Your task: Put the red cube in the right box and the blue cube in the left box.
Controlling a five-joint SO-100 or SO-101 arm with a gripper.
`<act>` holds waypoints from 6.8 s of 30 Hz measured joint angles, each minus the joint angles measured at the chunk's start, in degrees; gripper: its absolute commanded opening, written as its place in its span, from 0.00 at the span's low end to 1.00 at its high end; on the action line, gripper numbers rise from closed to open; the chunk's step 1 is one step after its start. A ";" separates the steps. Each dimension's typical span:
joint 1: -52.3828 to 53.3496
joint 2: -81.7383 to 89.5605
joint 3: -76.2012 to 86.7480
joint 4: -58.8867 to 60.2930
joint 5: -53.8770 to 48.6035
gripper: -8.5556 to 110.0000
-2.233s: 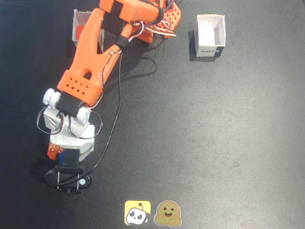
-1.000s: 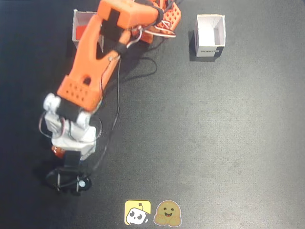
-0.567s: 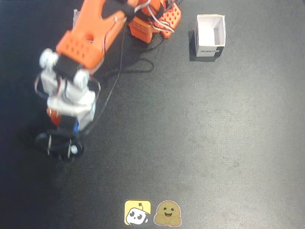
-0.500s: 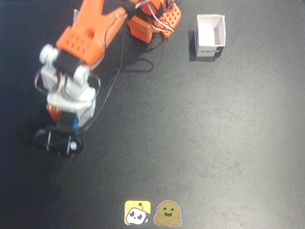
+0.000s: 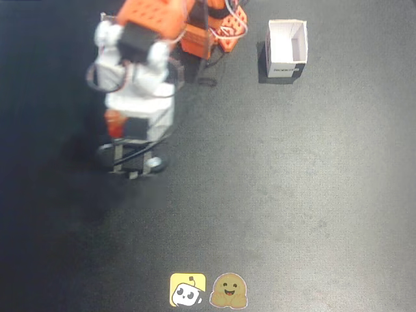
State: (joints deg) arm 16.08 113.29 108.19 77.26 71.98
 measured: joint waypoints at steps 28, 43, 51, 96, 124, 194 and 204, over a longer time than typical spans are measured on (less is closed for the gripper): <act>-41.75 21.01 13.54 8.35 17.93 0.15; -61.52 28.83 21.01 10.46 26.46 0.15; -75.32 33.49 23.91 11.60 36.30 0.16; -88.86 38.58 37.35 3.96 41.84 0.16; -81.56 39.29 39.55 3.96 34.72 0.07; -12.66 63.28 56.60 -5.36 2.90 0.07; -13.01 63.28 56.60 -5.36 2.90 0.07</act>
State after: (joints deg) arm 3.08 176.57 164.79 71.89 74.88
